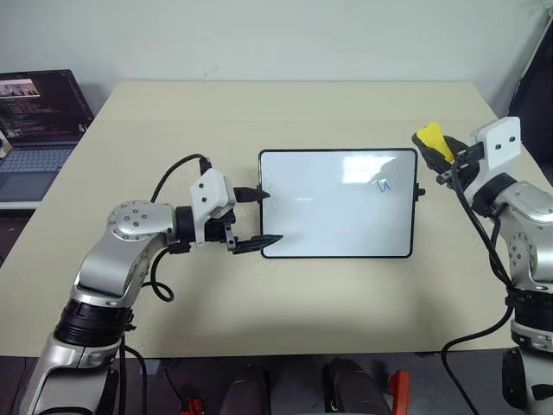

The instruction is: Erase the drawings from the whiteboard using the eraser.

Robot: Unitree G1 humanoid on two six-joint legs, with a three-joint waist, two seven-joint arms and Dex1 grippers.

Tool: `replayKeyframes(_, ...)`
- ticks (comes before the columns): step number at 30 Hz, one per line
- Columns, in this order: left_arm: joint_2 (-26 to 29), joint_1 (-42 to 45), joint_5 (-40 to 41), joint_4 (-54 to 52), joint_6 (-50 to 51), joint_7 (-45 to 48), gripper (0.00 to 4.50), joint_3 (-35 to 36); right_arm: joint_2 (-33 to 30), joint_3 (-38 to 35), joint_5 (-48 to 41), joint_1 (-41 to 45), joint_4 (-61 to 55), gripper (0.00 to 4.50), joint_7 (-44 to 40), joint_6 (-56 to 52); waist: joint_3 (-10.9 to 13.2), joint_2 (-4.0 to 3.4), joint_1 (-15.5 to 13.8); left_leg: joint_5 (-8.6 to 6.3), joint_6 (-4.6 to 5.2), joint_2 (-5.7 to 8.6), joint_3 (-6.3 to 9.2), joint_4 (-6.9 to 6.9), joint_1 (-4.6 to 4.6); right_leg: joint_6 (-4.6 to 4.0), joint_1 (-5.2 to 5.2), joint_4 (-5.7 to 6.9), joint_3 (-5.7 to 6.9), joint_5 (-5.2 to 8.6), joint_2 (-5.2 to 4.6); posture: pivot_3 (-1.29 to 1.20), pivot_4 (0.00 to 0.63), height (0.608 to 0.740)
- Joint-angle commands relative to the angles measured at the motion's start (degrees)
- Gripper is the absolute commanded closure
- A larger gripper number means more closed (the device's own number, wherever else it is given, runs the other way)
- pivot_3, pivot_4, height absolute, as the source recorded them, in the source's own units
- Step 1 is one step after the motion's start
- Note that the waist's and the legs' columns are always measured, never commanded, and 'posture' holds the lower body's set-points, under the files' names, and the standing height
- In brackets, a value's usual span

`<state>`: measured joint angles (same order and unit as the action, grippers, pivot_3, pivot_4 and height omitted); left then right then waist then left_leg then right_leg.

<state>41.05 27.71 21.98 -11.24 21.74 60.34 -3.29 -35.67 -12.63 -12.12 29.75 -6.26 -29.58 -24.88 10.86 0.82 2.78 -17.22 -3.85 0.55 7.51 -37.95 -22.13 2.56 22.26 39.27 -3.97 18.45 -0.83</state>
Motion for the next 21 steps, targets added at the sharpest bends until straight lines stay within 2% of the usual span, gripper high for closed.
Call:
replayKeyframes(1,-0.1,0.8,0.0,-1.2,-0.9,-0.3,0.0,0.9,-0.5,-1.5,1.4,0.5,0.1,3.38,2.5,2.9,0.0,0.0,0.0,0.0,0.01,0.0,0.0,-0.01,0.0,0.0,0.0,0.01,0.0,0.0,0.0,0.0,0.15,0.74)
replayKeyframes(10,-0.1,-0.4,0.0,-2.1,-0.9,-1.1,0.0,1.2,-0.5,0.2,1.6,2.7,2.6,3.38,1.9,4.2,0.0,0.0,0.2,0.03,0.06,0.01,-0.03,-0.05,0.08,0.0,0.0,0.24,-0.01,0.0,0.01,0.0,0.15,0.74)
replayKeyframes(16,0.4,-0.6,0.1,-2.1,-1.0,-1.1,0.0,1.7,-0.4,-1.5,-0.7,2.7,1.7,3.38,1.0,4.6,0.0,0.0,0.2,0.05,0.08,0.02,-0.03,-0.09,0.09,0.0,0.0,0.33,-0.01,0.0,0.01,0.0,0.15,0.74)
replayKeyframes(19,0.9,-0.6,0.0,-1.9,-1.0,-1.0,0.0,2.0,-2.1,-4.0,-6.9,0.5,-3.0,3.38,-3.8,1.1,0.0,0.0,0.2,0.06,0.08,0.02,-0.03,-0.1,0.1,0.0,0.0,0.35,-0.01,0.0,0.01,0.0,0.15,0.74)
replayKeyframes(21,1.2,-0.4,0.1,-1.8,-0.9,-0.9,0.0,2.3,-6.3,-3.7,-8.8,-4.2,-8.4,3.38,-8.5,-2.1,0.0,0.0,0.0,0.06,0.08,0.02,0.01,-0.08,0.09,0.0,0.0,0.35,0.02,0.0,0.02,0.0,0.15,0.74)
